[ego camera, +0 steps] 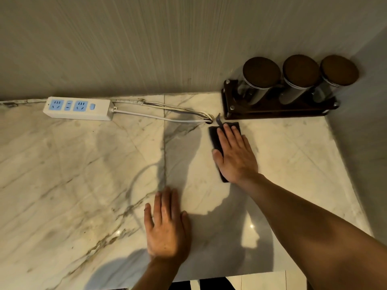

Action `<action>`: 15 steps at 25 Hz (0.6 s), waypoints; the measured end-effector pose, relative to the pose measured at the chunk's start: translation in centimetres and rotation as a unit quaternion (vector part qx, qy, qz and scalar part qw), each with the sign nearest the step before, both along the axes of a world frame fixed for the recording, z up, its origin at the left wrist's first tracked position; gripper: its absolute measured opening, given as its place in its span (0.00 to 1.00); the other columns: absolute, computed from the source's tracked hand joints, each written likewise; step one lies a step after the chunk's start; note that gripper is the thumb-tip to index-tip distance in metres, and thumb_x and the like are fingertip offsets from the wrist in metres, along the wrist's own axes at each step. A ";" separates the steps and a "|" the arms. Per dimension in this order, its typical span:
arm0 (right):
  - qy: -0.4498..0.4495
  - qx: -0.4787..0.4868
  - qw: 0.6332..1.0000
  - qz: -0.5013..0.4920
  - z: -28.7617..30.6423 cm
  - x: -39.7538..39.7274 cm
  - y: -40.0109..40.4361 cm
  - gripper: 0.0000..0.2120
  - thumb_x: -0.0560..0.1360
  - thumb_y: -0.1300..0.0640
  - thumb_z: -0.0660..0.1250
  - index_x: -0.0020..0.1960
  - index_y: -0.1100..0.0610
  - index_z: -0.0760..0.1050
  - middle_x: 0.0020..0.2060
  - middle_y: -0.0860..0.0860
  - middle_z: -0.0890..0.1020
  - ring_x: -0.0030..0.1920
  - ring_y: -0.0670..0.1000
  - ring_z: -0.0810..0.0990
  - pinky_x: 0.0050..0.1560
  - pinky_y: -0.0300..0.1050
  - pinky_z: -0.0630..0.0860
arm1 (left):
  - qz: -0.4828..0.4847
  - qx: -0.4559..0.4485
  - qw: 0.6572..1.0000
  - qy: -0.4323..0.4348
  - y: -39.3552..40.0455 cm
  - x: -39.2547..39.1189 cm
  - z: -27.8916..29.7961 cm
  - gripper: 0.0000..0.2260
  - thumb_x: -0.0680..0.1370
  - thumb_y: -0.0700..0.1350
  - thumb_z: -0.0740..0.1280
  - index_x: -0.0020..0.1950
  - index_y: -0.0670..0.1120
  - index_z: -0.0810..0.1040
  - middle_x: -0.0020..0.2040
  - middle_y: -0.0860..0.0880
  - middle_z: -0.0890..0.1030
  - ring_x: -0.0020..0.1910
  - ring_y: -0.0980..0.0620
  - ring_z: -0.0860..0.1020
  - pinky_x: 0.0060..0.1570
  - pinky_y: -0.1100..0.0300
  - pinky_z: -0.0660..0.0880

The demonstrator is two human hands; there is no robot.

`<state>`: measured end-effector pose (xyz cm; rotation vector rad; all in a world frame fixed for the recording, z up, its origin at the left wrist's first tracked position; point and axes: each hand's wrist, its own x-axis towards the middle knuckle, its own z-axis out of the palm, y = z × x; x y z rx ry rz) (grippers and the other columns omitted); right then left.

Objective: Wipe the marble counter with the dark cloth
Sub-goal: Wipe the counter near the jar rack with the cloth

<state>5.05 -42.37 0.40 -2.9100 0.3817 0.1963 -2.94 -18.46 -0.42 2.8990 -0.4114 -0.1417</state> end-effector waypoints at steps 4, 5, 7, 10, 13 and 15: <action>-0.006 0.000 0.995 -0.102 -0.2 0.6 0.7 0.29 0.80 0.44 0.43 0.78 0.53 0.43 0.78 0.52 0.46 0.77 0.52 0.41 0.75 0.53 0.42 | 0.004 -0.001 1.000 -0.007 0.0 0.0 -0.2 0.26 0.75 0.51 0.57 0.71 0.43 0.69 0.71 0.42 0.71 0.72 0.43 0.63 0.70 0.42 0.57; -0.014 0.002 0.991 -0.133 -0.3 0.6 0.9 0.29 0.79 0.45 0.43 0.78 0.53 0.44 0.78 0.53 0.47 0.77 0.53 0.42 0.75 0.53 0.42 | 0.003 -0.002 1.000 -0.007 0.0 0.0 -0.2 0.26 0.75 0.51 0.57 0.71 0.43 0.69 0.71 0.42 0.71 0.72 0.43 0.63 0.70 0.42 0.57; -0.027 0.014 0.979 -0.200 -0.3 0.4 1.5 0.29 0.80 0.45 0.43 0.78 0.54 0.45 0.78 0.54 0.48 0.77 0.54 0.43 0.75 0.54 0.42 | 0.004 -0.005 1.000 -0.004 0.0 0.0 -0.1 0.26 0.75 0.50 0.57 0.71 0.42 0.69 0.71 0.42 0.70 0.72 0.43 0.63 0.70 0.41 0.57; -0.033 0.028 0.953 -0.299 -0.3 -0.1 2.6 0.29 0.80 0.46 0.44 0.78 0.55 0.45 0.78 0.54 0.48 0.77 0.55 0.43 0.74 0.56 0.43 | 0.002 -0.011 1.000 -0.002 0.0 0.1 -0.2 0.26 0.76 0.50 0.56 0.72 0.42 0.68 0.71 0.42 0.70 0.73 0.43 0.62 0.71 0.41 0.57; -0.036 0.025 0.943 -0.331 -0.3 -1.3 3.7 0.29 0.80 0.46 0.44 0.78 0.56 0.45 0.78 0.54 0.49 0.77 0.55 0.44 0.74 0.57 0.43 | -0.008 -0.011 1.000 0.005 0.1 0.0 -0.2 0.26 0.77 0.50 0.55 0.72 0.41 0.67 0.72 0.42 0.70 0.73 0.43 0.61 0.71 0.41 0.56; -0.037 0.021 0.943 -0.330 -0.3 -2.6 4.3 0.29 0.80 0.46 0.44 0.78 0.56 0.45 0.78 0.54 0.49 0.77 0.55 0.44 0.74 0.56 0.43 | -0.009 -0.002 1.000 0.010 0.2 0.0 -0.1 0.26 0.77 0.51 0.55 0.72 0.42 0.67 0.72 0.42 0.69 0.74 0.44 0.60 0.71 0.41 0.54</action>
